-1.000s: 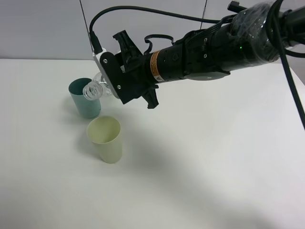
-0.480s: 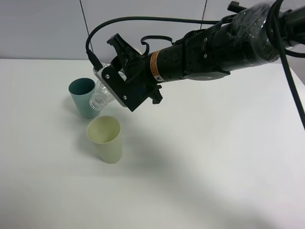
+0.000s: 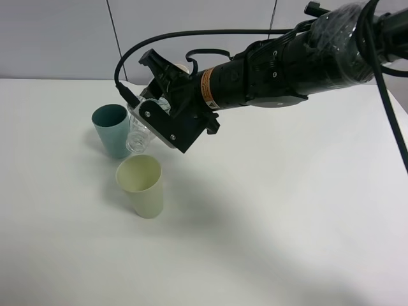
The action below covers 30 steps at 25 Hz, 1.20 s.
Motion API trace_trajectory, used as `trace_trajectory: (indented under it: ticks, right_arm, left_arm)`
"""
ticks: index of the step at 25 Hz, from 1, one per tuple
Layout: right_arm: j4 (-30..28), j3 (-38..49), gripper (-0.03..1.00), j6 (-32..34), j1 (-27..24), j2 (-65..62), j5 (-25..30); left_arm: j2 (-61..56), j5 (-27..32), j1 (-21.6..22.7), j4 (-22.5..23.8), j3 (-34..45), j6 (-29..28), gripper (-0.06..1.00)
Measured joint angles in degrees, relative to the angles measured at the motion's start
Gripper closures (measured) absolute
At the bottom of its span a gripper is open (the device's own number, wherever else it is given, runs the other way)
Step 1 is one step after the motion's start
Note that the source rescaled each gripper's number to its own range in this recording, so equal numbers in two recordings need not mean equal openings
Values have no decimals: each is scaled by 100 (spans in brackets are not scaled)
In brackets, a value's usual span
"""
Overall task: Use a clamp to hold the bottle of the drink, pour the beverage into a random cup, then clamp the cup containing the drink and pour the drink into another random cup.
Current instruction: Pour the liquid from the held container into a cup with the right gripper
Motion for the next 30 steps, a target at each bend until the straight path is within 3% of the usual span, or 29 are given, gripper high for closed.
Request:
trace_trajectory:
  ticks: [15,30]
  right_arm:
    - [320,0,97,-883,0,0,-56]
    - [472,0,97,-1288,0,0,-6]
  left_arm:
    - [0,0,0,0,0,0,-6]
    - [0,0,0,0,0,0,-6]
